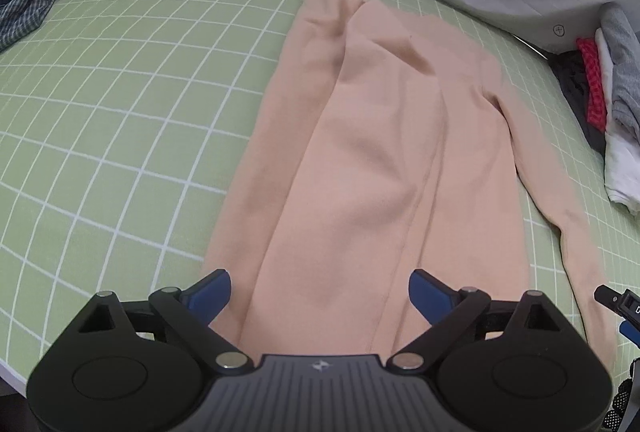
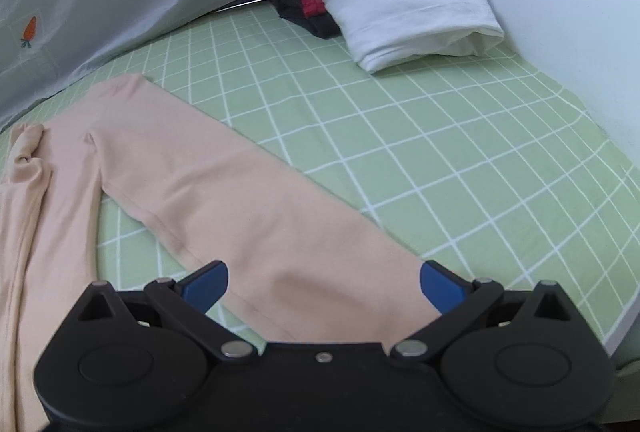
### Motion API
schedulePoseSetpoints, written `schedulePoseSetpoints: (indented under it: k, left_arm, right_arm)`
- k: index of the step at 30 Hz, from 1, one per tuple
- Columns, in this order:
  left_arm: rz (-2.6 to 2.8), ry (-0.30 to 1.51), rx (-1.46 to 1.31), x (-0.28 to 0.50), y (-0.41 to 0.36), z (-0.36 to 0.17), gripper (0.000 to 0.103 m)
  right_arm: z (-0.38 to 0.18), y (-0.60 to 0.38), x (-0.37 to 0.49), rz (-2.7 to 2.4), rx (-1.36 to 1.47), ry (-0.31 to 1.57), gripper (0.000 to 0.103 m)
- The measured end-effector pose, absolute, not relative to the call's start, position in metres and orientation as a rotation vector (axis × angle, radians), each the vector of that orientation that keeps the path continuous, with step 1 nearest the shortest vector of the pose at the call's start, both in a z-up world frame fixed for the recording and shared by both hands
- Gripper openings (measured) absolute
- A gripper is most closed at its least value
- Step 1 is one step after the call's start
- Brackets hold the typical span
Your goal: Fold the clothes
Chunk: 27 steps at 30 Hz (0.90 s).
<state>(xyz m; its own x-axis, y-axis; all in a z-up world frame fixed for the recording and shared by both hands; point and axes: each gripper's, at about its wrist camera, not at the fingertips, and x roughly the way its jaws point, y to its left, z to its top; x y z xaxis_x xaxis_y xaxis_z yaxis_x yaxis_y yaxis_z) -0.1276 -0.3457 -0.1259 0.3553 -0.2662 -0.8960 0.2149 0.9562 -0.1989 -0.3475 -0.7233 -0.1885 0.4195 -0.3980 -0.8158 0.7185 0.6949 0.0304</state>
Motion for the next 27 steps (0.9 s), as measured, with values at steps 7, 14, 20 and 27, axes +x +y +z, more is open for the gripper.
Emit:
schedulePoseSetpoints:
  k: [7, 14, 20, 27]
  left_arm:
    - [-0.301, 1.154, -0.05, -0.142, -0.349, -0.125, 0.096]
    - [-0.298, 1.143, -0.043, -0.147, -0.349, -0.123, 0.096]
    - [-0.282, 1.138, -0.052, -0.145, -0.347, -0.121, 0.096]
    - [-0.237, 1.076, -0.085, -0.144, -0.339, -0.112, 0.096]
  right_arm:
    - [-0.202, -0.731, -0.367, -0.759, 0.405, 0.927, 0.103]
    - [-0.206, -0.732, -0.371, -0.776, 0.417, 0.904, 0.103]
    - [-0.204, -0.734, -0.365, -0.802, 0.448, 0.932, 0.103]
    - [-0.196, -0.73, -0.37, -0.731, 0.395, 0.898, 0.056]
